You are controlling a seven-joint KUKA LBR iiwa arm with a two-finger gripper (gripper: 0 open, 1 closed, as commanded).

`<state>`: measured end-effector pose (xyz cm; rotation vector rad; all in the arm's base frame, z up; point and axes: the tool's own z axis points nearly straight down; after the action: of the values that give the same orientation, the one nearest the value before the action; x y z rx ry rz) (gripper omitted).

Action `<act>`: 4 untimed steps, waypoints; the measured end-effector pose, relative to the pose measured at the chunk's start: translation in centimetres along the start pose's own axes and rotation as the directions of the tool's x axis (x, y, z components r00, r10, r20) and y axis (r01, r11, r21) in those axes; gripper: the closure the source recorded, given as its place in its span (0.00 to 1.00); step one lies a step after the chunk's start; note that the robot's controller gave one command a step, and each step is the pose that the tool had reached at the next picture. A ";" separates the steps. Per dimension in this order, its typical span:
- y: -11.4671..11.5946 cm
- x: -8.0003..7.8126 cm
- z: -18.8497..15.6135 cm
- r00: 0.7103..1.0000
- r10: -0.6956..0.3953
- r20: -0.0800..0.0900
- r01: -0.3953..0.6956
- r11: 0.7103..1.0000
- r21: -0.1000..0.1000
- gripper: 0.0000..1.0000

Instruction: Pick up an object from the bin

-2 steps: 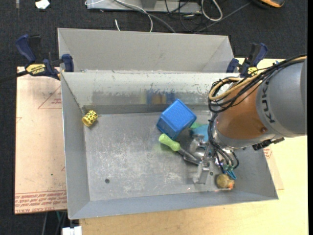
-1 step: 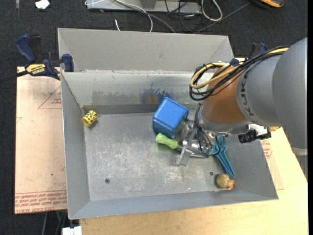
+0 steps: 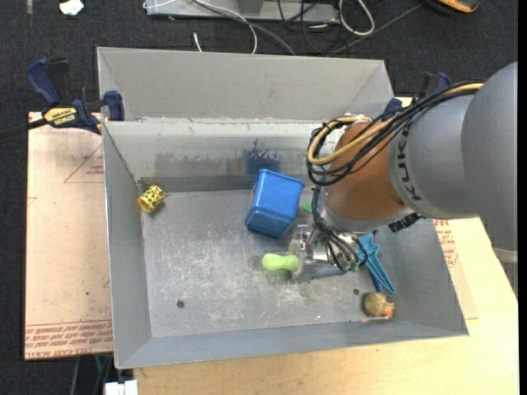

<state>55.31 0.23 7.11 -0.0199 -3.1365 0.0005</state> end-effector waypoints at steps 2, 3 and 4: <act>0.0 0.0 -0.4 1.000 -0.001 0.001 0.001 1.000 0.000 1.00; 0.1 0.0 -1.4 1.000 -0.002 0.001 0.002 1.000 0.000 1.00; 0.1 0.1 -4.8 1.000 -0.002 -0.002 0.002 1.000 -0.001 1.00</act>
Offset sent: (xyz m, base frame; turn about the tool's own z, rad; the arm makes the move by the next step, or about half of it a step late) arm 0.0001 -0.0001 0.0081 -0.0003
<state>55.23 0.31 11.95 -0.0166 -3.1345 -0.0013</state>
